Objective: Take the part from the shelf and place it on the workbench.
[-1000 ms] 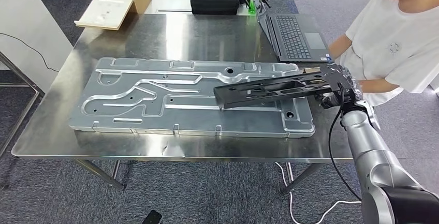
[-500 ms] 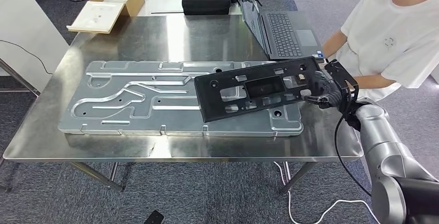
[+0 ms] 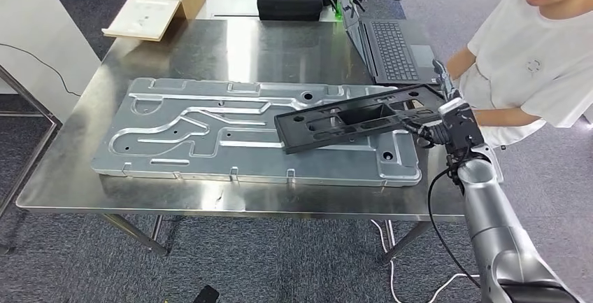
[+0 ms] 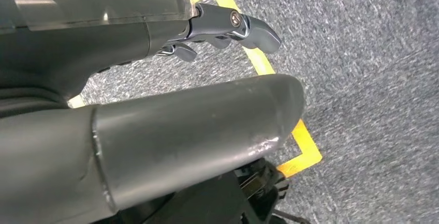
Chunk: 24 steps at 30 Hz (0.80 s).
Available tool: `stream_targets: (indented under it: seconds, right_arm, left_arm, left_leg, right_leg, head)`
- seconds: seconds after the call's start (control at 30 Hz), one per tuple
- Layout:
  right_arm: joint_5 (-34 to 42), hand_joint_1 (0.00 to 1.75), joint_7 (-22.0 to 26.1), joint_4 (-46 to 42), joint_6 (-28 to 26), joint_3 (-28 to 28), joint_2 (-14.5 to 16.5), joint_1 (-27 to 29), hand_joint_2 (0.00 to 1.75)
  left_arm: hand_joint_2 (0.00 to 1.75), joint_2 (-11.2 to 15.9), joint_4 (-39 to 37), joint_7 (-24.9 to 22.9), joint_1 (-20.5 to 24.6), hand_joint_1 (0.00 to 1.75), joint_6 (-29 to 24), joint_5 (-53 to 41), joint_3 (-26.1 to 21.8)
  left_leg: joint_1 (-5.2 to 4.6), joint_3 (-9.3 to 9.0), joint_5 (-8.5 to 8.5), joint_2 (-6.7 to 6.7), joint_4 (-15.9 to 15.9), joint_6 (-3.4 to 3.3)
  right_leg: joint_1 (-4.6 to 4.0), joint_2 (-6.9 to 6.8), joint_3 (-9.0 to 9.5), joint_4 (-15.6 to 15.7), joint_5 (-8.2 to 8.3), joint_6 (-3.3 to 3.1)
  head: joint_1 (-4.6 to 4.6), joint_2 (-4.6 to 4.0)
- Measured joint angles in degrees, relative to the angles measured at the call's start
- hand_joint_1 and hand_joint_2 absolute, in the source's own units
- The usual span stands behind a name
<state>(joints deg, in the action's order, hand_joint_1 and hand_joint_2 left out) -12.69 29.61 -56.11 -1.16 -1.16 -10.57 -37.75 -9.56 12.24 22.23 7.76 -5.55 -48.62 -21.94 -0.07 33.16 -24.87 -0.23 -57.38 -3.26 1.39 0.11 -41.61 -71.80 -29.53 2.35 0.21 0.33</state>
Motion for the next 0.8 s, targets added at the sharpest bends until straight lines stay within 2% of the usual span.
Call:
stream_targets:
  seconds: [0.07,0.13,0.23,0.3,0.33,0.4,0.43,0.47,0.5,0.57,0.63,0.73,0.8]
  right_arm:
    - [-1.0,0.00,0.3,-3.5,-2.5,0.0,0.5,1.3,0.87]
    - [-2.4,0.00,-0.6,-6.7,-5.1,0.0,1.0,2.3,0.00]
    - [-4.1,0.00,-2.9,-11.0,-6.9,-0.4,2.1,3.8,0.00]
    - [-5.3,0.00,-3.7,-13.9,-7.3,-1.4,3.2,4.5,0.00]
    - [-6.0,0.00,-4.0,-15.5,-7.7,-2.2,3.7,5.0,0.00]
    - [-8.1,0.00,-4.4,-18.4,-9.2,-4.2,4.9,6.3,0.00]
    - [-9.5,0.00,-4.6,-19.8,-10.3,-5.5,5.4,7.1,0.00]
    - [-11.1,0.00,-4.9,-21.2,-11.6,-7.0,5.9,7.8,0.00]
    - [-12.9,0.00,-5.2,-22.5,-13.0,-8.6,6.3,8.4,0.00]
    - [-15.9,0.00,-5.8,-25.1,-16.0,-11.8,7.1,9.2,0.00]
    - [-17.8,0.00,-6.6,-27.3,-18.4,-14.3,7.7,9.3,0.00]
    - [-19.5,0.00,-7.6,-29.3,-20.2,-16.5,8.0,9.5,0.00]
    - [-20.2,0.00,-7.8,-30.2,-20.7,-17.6,8.1,9.5,0.00]
  left_arm:
    - [0.00,-0.1,0.0,0.0,0.0,0.00,0.0,-0.1,0.0]
    - [0.00,-0.2,0.0,-0.1,0.1,0.00,0.0,-0.2,0.0]
    - [0.00,-0.3,0.0,-0.1,0.2,0.00,-0.1,-0.2,0.0]
    - [0.00,-0.3,0.0,-0.1,0.2,0.00,-0.2,-0.2,0.0]
    - [0.00,-0.3,0.0,-0.1,0.2,0.00,-0.2,-0.2,0.0]
    - [0.00,-0.3,0.0,-0.1,0.0,0.00,-0.3,-0.2,-0.1]
    - [0.00,-0.3,0.0,-0.1,-0.2,0.00,-0.3,-0.2,-0.1]
    - [0.00,-0.3,0.0,-0.1,-0.3,0.00,-0.4,-0.2,-0.1]
    - [0.00,-0.3,0.0,-0.1,-0.4,0.00,-0.4,-0.2,-0.2]
    - [0.00,-0.3,0.0,-0.1,-0.4,0.00,-0.5,-0.3,-0.3]
    - [0.00,-0.3,0.0,-0.1,-0.3,0.00,-0.6,-0.5,-0.4]
    - [0.00,-0.3,0.0,-0.1,-0.4,0.00,-0.7,-0.7,-0.6]
    - [0.00,-0.3,0.0,-0.1,-0.5,0.00,-0.7,-0.8,-0.7]
  left_leg:
    - [0.10,0.07,-0.49,0.02,-0.6,0.59]
    - [0.04,0.31,-0.95,0.06,-1.2,1.28]
    - [0.09,0.47,-1.14,0.10,-1.3,2.21]
    - [0.26,1.19,-2.53,0.11,-3.1,2.82]
    - [0.34,2.28,-4.05,0.11,-5.5,3.04]
    - [0.46,5.53,-7.44,0.11,-12.6,3.28]
    - [0.51,6.86,-8.31,0.11,-15.3,3.34]
    - [0.54,7.41,-8.21,0.11,-16.4,3.34]
    - [0.55,6.95,-7.06,0.11,-15.4,3.27]
    - [0.55,3.81,-3.43,0.11,-8.7,2.90]
    - [0.33,1.07,-1.48,0.08,-2.9,2.50]
    - [0.11,0.58,-1.19,-0.20,-1.4,1.85]
    - [0.26,0.38,-0.72,-0.51,-0.9,1.17]
  right_leg:
    - [0.32,-0.13,3.55,6.9,3.24,0.23]
    - [0.12,-0.10,5.81,11.4,4.34,-0.20]
    - [-0.21,0.01,5.92,12.1,4.23,-1.43]
    - [-0.15,-0.01,6.05,12.4,4.39,-2.25]
    - [-0.13,-0.06,6.12,12.5,4.45,-2.61]
    - [-0.33,-0.15,6.13,12.5,4.38,-3.01]
    - [-0.43,-0.16,6.12,12.5,4.36,-3.11]
    - [-0.51,-0.13,6.12,12.5,4.33,-3.14]
    - [-0.55,-0.06,6.12,12.5,4.32,-3.15]
    - [-0.58,0.06,6.14,12.3,4.25,-3.08]
    - [-0.76,0.03,6.02,12.2,4.18,-2.74]
    - [-0.79,-0.28,5.95,12.3,4.30,-1.83]
    - [-0.68,-0.35,5.49,11.1,3.29,-1.31]
  head:
    - [0.00,0.00]
    - [-0.02,0.00]
    - [-0.03,0.00]
    - [-0.04,0.00]
    - [-0.05,0.00]
    - [-0.07,0.00]
    - [-0.06,0.00]
    - [-0.07,0.00]
    - [-0.07,0.00]
    - [-0.07,0.00]
    - [-0.06,0.00]
    - [-0.05,0.00]
    - [-0.04,0.00]
